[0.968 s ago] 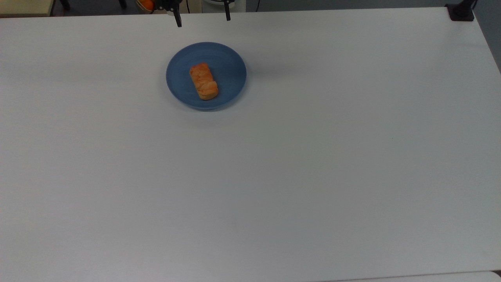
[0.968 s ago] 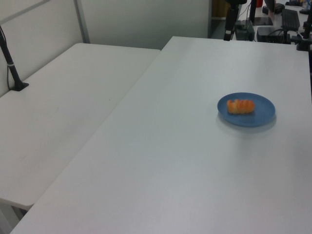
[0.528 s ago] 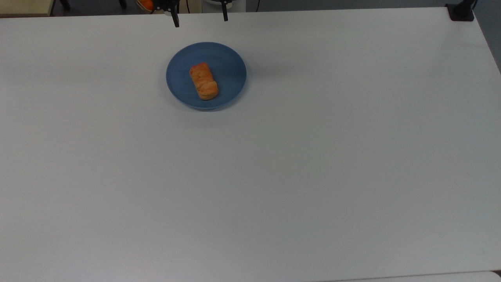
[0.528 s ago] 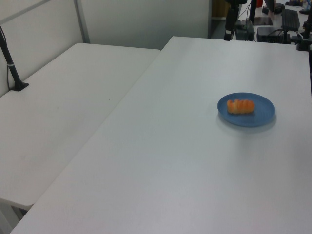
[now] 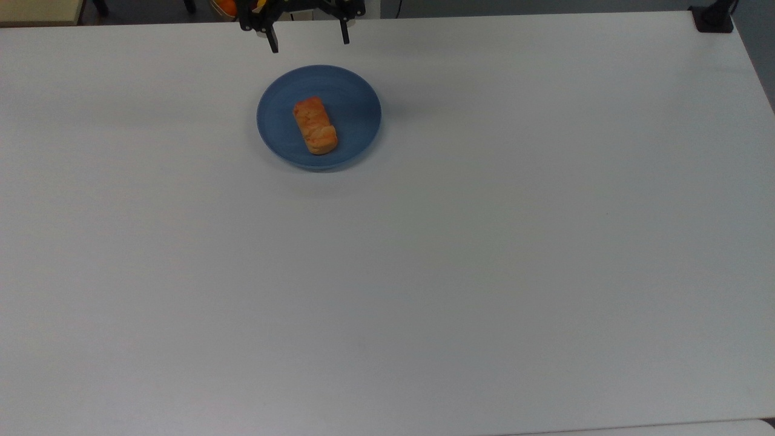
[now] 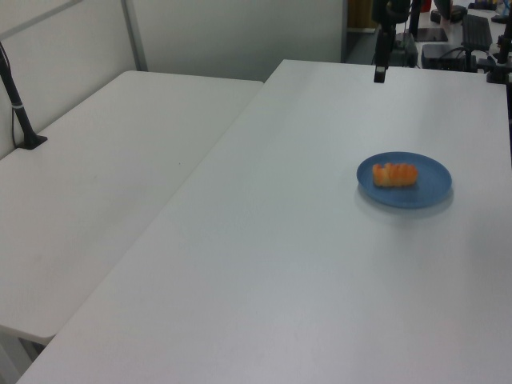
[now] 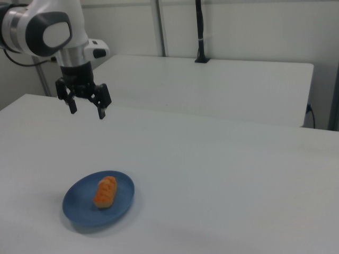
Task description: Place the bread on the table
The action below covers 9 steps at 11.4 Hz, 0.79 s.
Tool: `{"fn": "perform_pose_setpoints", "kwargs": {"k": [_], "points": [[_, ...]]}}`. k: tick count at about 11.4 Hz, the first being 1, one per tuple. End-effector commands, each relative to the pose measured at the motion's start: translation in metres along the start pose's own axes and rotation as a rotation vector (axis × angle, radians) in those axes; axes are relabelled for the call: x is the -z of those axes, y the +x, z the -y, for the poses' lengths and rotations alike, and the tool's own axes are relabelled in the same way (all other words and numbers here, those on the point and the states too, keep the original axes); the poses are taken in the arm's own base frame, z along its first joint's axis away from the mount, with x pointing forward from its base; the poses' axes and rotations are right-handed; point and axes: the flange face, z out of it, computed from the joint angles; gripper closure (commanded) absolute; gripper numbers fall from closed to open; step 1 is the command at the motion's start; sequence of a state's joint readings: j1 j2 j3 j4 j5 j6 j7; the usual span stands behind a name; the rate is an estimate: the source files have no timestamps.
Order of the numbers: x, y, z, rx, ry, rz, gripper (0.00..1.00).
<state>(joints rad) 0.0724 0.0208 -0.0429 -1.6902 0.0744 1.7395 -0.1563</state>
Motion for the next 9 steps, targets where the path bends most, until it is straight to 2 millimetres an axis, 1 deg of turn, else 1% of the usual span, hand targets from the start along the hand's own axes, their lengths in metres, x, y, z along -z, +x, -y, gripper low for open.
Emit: {"fn": "perform_pose_setpoints", "kwargs": {"k": [1, 2, 3, 4, 7, 9], "points": [[-0.041, -0.013, 0.0, 0.026, 0.016, 0.1, 0.0], [-0.061, -0.017, -0.001, 0.026, 0.02, 0.142, 0.0], [-0.078, -0.02, -0.002, 0.046, 0.021, 0.171, 0.0], [-0.089, -0.021, -0.005, 0.082, 0.025, 0.199, 0.0], [-0.137, -0.034, -0.009, 0.161, 0.002, 0.3, 0.0], [-0.167, -0.035, -0.011, 0.204, -0.002, 0.316, 0.0]]}}
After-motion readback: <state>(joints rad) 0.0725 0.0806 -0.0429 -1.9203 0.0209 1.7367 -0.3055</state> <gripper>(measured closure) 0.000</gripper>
